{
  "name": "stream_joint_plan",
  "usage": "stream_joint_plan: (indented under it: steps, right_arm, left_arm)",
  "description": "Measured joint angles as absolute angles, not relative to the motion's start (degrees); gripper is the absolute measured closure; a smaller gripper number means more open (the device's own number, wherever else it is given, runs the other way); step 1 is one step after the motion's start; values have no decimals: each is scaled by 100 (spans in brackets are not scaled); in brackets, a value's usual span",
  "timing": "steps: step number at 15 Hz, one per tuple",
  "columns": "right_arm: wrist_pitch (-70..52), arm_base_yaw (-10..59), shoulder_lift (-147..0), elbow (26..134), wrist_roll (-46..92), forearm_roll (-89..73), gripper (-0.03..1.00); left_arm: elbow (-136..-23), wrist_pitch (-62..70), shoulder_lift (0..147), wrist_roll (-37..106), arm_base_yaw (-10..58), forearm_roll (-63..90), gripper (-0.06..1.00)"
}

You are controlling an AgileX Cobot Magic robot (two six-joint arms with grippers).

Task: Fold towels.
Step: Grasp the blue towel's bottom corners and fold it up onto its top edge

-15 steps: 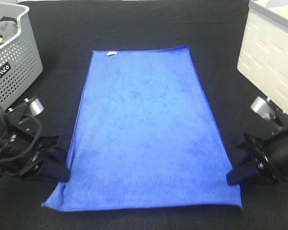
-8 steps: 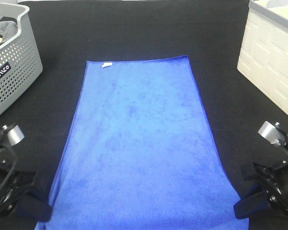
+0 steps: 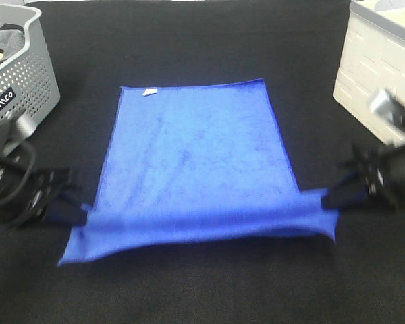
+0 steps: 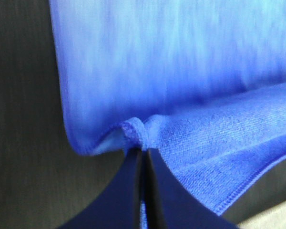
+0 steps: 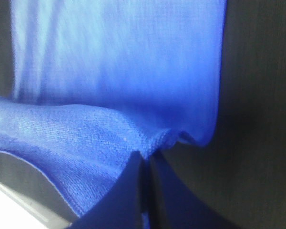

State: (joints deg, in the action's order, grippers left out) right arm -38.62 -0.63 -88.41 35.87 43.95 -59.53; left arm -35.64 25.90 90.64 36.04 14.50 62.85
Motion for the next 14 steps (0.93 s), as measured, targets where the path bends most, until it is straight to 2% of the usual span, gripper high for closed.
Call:
stream_joint_plan:
  steps: [4,8,14]
  right_arm:
    - [-4286,-63,-9740,5317,3833,-5306,97]
    - [-4681,-63,-10978,7374,3409,-4750,97]
    - [-4968,-63,-12829,10244,3380,-4693,97]
  left_arm:
    - [-4847,2693,9935,3512,1375,6240,94]
    - [-6314,3054,10686,3300,779,6234,94]
    - [-8170,2693,11872,3289,756,5827,94]
